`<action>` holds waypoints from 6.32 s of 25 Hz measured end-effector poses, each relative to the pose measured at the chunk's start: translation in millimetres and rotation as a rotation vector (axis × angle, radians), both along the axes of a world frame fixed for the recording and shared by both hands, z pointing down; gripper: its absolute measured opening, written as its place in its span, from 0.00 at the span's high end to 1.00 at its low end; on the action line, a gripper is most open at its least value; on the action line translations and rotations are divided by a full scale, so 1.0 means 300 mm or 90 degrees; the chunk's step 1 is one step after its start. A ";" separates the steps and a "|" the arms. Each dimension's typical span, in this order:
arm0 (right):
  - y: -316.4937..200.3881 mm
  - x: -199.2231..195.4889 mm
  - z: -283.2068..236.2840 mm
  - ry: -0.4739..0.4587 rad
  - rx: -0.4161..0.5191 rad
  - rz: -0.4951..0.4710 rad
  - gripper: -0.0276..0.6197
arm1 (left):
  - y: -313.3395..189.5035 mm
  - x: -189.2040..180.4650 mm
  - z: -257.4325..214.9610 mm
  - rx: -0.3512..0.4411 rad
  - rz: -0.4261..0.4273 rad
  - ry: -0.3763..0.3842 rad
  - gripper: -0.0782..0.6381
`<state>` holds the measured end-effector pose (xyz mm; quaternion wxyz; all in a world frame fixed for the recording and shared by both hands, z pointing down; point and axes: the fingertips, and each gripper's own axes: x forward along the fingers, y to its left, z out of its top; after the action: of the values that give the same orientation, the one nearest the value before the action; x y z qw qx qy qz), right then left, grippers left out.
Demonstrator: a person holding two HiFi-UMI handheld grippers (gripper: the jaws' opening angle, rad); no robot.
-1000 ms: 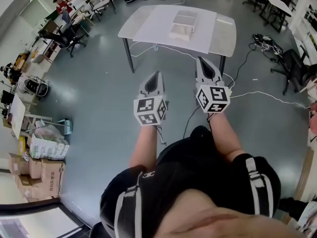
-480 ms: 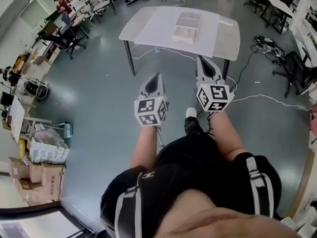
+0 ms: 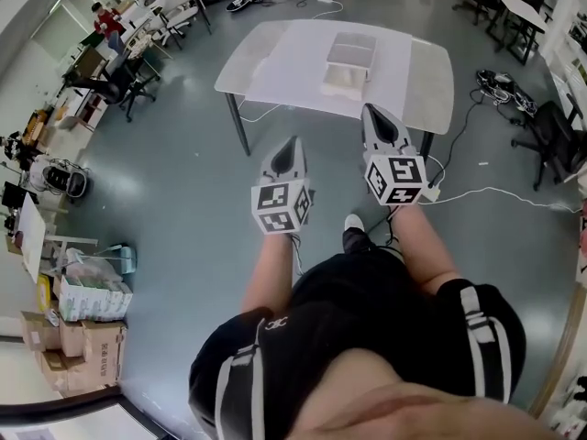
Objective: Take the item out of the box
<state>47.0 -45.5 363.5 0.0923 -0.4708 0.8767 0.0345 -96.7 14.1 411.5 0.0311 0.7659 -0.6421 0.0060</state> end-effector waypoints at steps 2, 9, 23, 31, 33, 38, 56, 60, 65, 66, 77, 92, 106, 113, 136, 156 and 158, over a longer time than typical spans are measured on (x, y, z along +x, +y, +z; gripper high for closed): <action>-0.107 -0.003 -0.001 0.004 -0.005 -0.002 0.94 | -0.106 0.004 -0.009 -0.001 0.001 0.002 0.87; -0.459 -0.029 0.006 0.019 -0.024 -0.012 0.94 | -0.468 0.003 -0.046 -0.012 0.003 0.003 0.87; -0.961 -0.049 0.126 0.048 -0.089 -0.028 0.94 | -0.991 0.035 -0.013 -0.043 0.016 -0.011 0.87; -1.122 -0.151 0.217 0.068 -0.134 0.009 0.94 | -1.170 -0.079 0.066 -0.078 0.051 -0.002 0.87; -1.155 -0.171 0.242 0.075 -0.145 0.025 0.94 | -1.214 -0.108 0.083 -0.086 0.066 0.001 0.87; -1.244 -0.177 0.305 0.091 -0.173 0.073 0.94 | -1.329 -0.118 0.099 -0.094 0.117 -0.004 0.87; -1.420 -0.177 0.632 0.168 -0.351 0.120 0.80 | -1.484 -0.132 0.155 -0.119 0.182 0.003 0.87; -1.468 -0.189 0.710 0.186 -0.393 0.119 0.79 | -1.503 -0.167 0.173 -0.128 0.176 0.003 0.87; -1.524 -0.207 0.818 0.217 -0.448 0.118 0.79 | -1.519 -0.223 0.191 -0.139 0.167 0.003 0.87; -1.533 -0.210 0.839 0.224 -0.459 0.119 0.78 | -1.521 -0.235 0.194 -0.140 0.165 0.003 0.87; -1.622 -0.240 1.070 0.310 -0.596 0.105 0.76 | -1.564 -0.351 0.245 -0.163 0.147 0.015 0.87; -1.647 -0.233 1.267 0.430 -0.751 0.090 0.75 | -1.590 -0.458 0.264 -0.172 0.110 0.028 0.87; -1.588 -0.271 1.169 0.411 -0.712 0.049 0.76 | -1.538 -0.436 0.238 -0.163 0.112 0.017 0.87; -1.564 -0.300 0.938 0.324 -0.579 0.018 0.77 | -1.529 -0.363 0.216 -0.149 0.134 0.011 0.87; -1.356 -0.070 0.112 0.060 -0.043 0.150 0.77 | -1.554 -0.096 0.025 -0.062 0.195 0.008 0.87; -1.333 -0.090 0.120 0.059 -0.037 0.134 0.77 | -1.523 -0.075 0.021 -0.057 0.209 0.002 0.87; -1.336 -0.088 0.123 0.060 -0.038 0.133 0.77 | -1.525 -0.074 0.026 -0.060 0.207 0.001 0.87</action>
<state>20.7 -446.3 400.5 0.0329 -0.5602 0.8267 0.0399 -118.9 -443.4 419.3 0.0660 0.8576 -0.5084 0.0401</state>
